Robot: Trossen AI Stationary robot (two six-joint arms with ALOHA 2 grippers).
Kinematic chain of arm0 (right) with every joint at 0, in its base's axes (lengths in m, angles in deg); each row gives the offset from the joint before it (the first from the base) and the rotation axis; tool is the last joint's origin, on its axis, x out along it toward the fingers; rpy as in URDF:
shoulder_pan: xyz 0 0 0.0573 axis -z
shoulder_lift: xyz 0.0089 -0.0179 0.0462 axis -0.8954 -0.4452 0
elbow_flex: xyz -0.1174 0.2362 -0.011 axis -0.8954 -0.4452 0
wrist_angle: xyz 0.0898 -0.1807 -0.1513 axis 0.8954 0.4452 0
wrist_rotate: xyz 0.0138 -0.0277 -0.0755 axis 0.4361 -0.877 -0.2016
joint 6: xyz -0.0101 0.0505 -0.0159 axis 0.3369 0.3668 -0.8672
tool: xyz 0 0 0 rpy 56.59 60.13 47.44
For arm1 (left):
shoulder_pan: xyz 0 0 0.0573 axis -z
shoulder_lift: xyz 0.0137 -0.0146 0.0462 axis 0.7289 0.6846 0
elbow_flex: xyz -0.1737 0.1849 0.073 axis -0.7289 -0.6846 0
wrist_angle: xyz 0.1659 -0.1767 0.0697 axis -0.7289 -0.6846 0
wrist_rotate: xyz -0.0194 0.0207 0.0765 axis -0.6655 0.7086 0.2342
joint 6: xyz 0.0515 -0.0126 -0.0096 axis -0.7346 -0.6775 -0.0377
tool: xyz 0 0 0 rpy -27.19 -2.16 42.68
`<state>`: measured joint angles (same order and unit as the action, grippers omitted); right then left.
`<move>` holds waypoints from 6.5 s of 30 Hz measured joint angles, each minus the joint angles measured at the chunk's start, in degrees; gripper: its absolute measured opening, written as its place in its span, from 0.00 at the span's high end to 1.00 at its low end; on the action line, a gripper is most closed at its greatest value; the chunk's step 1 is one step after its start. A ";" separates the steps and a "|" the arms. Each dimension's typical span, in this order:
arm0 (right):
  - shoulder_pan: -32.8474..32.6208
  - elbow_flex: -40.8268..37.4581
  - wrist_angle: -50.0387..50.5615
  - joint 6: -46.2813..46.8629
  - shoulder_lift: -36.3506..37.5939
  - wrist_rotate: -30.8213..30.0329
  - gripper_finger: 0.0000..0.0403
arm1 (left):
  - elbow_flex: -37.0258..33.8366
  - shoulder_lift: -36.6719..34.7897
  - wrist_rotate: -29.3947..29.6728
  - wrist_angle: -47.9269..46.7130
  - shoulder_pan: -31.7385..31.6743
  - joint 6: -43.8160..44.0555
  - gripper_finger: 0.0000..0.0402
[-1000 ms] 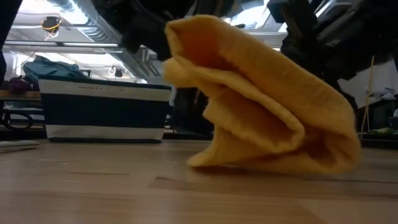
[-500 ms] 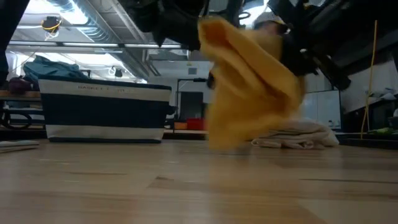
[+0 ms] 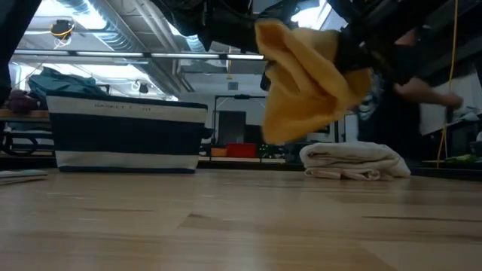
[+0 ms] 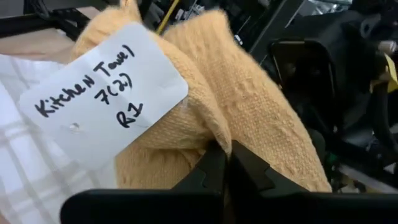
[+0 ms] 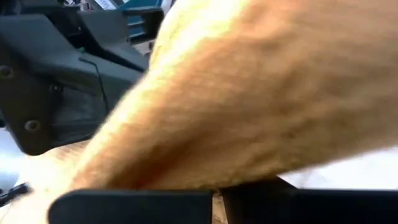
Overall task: Fold towel
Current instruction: Stack the yellow towel on the white patterned towel, then put the stacked towels into the blue laundry organizer
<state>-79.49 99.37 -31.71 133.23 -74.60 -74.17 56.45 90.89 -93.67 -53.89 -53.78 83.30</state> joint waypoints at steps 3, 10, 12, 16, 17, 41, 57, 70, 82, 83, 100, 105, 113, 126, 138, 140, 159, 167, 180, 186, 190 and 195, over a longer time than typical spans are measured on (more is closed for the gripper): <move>0.33 0.00 2.13 0.25 1.45 -0.54 0.96 | 0.00 0.00 0.62 -0.04 -0.42 -0.02 1.00; 1.91 0.00 4.88 0.42 2.84 -2.01 0.98 | -0.02 1.96 2.01 3.34 -2.06 0.51 1.00; 2.93 0.00 5.59 0.47 2.84 -1.44 0.97 | 0.08 3.08 2.23 4.83 -2.49 1.52 1.00; 5.42 -0.02 7.92 0.51 2.84 -0.08 0.97 | 3.57 6.35 2.19 5.34 -3.27 2.58 1.00; 6.02 -0.02 8.92 0.51 2.84 0.12 0.97 | 4.84 7.22 2.20 5.34 -3.34 2.58 1.00; 20.88 -3.02 30.53 0.05 9.40 5.16 0.97 | 23.06 21.97 -0.11 -0.40 -9.55 0.14 1.00; 26.12 -10.49 22.14 -5.48 7.21 9.55 0.79 | 23.04 21.97 8.39 -7.82 -10.32 -17.68 0.90; 25.99 -7.13 22.91 -8.54 8.94 10.06 0.66 | 23.06 19.27 8.35 -7.45 -9.83 -14.94 0.78; 26.21 0.86 23.07 -21.12 10.90 5.04 0.66 | 23.02 18.93 1.99 -15.92 -3.50 -22.92 0.78; 26.80 0.83 23.05 -21.34 10.56 4.65 0.66 | 23.02 18.93 2.03 -16.27 -3.00 -24.10 0.78; 34.87 -4.24 19.14 -22.27 -2.48 11.07 0.66 | 23.02 25.83 5.72 -19.95 1.75 -35.76 0.78; 35.32 -4.20 18.49 -22.28 -7.96 11.77 0.66 | 23.02 27.43 5.73 -19.73 1.72 -35.73 0.78; 35.46 -3.88 17.88 -22.27 -10.55 12.64 0.66 | 23.02 27.47 5.72 -19.41 1.72 -35.58 0.78; 35.45 3.21 21.23 -25.72 -5.45 10.51 0.66 | 22.95 22.86 5.66 -17.93 4.92 -35.51 0.78; 35.85 4.26 21.19 -27.02 -5.29 7.34 0.66 | 23.02 22.80 5.66 -18.41 10.13 -41.01 0.78; 36.69 4.26 21.22 -27.08 -5.29 7.02 0.66 | 23.02 23.42 5.66 -17.52 10.71 -43.55 0.78; 49.81 4.24 14.17 -30.27 -18.61 17.95 0.66 | 23.13 31.43 11.74 -13.00 5.68 -47.54 0.78; 50.10 4.46 10.07 -31.21 -23.20 18.68 0.66 | 23.13 31.47 12.70 -13.57 2.81 -46.49 0.78; 45.60 4.15 14.45 -31.59 -9.00 18.66 0.66 | 23.01 23.87 12.70 -18.40 7.64 -43.50 0.78; 42.47 4.15 17.41 -32.94 0.58 19.04 0.66 | 22.89 17.97 12.51 -22.38 10.07 -43.83 0.78; 40.82 4.17 20.59 -33.00 7.23 19.02 0.66 | 23.00 13.14 12.52 -23.45 9.45 -46.24 0.78; 40.26 4.22 22.74 -33.09 16.21 18.90 0.66 | 22.97 8.75 12.76 -24.22 7.03 -52.44 0.78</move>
<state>-39.23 103.59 -8.98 100.13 -58.39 -55.27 79.42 99.64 -80.91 -78.11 -46.75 30.85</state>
